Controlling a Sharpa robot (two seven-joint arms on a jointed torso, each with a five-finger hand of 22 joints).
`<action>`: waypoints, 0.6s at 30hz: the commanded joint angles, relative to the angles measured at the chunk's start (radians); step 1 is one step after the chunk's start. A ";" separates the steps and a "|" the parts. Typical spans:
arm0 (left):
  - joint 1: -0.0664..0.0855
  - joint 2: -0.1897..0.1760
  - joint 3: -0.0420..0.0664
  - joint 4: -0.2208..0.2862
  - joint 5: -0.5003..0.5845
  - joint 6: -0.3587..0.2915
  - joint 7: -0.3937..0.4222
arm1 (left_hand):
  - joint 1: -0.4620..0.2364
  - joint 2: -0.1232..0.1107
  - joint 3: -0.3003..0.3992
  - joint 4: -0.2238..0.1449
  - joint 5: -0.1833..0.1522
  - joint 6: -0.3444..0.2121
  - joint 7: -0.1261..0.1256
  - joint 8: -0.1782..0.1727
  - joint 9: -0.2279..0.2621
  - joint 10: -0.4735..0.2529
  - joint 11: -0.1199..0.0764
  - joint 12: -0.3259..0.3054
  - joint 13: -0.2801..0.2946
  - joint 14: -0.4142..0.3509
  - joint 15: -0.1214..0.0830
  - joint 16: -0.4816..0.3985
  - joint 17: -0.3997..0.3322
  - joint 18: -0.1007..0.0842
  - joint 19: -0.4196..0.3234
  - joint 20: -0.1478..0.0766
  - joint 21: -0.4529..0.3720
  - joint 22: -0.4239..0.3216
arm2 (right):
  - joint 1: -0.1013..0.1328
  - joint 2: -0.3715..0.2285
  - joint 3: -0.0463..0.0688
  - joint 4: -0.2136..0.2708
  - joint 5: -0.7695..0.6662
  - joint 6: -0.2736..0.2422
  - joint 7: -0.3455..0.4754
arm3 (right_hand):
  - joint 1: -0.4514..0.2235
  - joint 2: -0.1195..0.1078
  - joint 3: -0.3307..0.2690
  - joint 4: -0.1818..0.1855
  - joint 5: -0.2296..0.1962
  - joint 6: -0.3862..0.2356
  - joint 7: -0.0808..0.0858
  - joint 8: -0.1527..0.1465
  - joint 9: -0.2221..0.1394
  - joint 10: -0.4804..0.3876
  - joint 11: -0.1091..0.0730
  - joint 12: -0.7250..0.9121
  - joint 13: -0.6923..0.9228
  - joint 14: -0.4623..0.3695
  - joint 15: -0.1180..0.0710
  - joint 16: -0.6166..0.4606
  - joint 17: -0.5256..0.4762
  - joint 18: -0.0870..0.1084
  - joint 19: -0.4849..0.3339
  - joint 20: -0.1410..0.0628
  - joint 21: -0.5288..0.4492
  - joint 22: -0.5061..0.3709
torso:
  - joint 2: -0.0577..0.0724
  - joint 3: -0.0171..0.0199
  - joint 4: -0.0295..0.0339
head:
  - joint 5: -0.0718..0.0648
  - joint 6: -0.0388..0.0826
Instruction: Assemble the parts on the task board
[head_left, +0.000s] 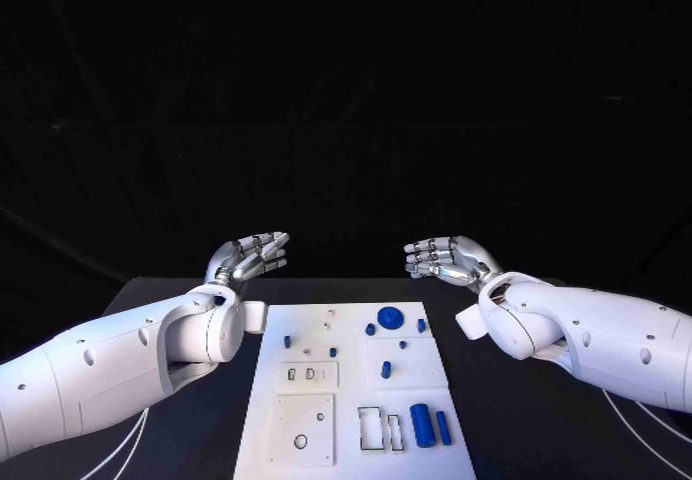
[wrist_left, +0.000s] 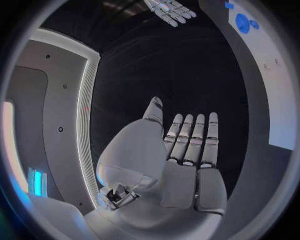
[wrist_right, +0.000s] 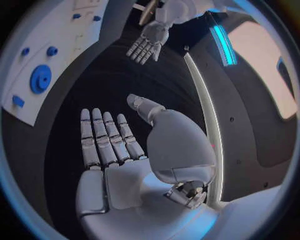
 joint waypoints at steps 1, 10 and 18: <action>0.002 -0.007 0.000 0.027 -0.037 0.075 -0.011 | 0.063 0.009 -0.037 0.007 0.010 0.182 0.021 0.070 0.054 0.283 -0.012 0.031 0.018 0.258 -0.039 0.092 0.084 0.037 0.154 -0.022 0.087 0.023 | 0.005 0.001 0.000 0.002 -0.405 -0.032 -0.069 | 0.030 -0.011 0.010 -0.049 -0.002 0.154 0.042 0.050 0.038 0.210 -0.047 0.012 0.008 0.219 -0.057 0.052 0.056 0.036 0.182 -0.030 0.080 0.030 | 0.019 -0.0001 -0.0008 | 0.002 -0.013; 0.004 -0.060 0.003 0.122 -0.076 0.142 -0.021 | 0.110 0.019 -0.085 0.020 0.012 0.208 0.005 0.075 0.088 0.345 -0.031 0.001 0.017 0.326 -0.064 0.115 0.149 0.037 0.212 -0.046 0.114 0.024 | 0.030 -0.004 0.003 0.028 -0.681 0.028 -0.212 | -0.002 -0.035 0.005 -0.048 -0.011 0.193 0.020 0.055 0.070 0.288 -0.072 -0.012 0.011 0.314 -0.090 0.070 0.118 0.035 0.242 -0.063 0.131 0.057 | 0.056 -0.0006 0.0164 | 0.001 -0.023; 0.008 -0.117 0.009 0.229 -0.084 0.174 -0.030 | 0.132 0.024 -0.112 0.025 0.015 0.220 -0.003 0.083 0.110 0.371 -0.039 -0.007 0.021 0.337 -0.071 0.117 0.176 0.037 0.229 -0.053 0.121 0.023 | 0.055 0.012 0.005 0.050 -0.926 0.093 -0.326 | -0.024 -0.070 0.003 -0.040 -0.032 0.225 -0.010 0.059 0.124 0.375 -0.111 -0.031 0.036 0.475 -0.149 0.183 0.287 0.034 0.353 -0.122 0.262 0.136 | 0.097 -0.0072 0.0248 | -0.002 -0.040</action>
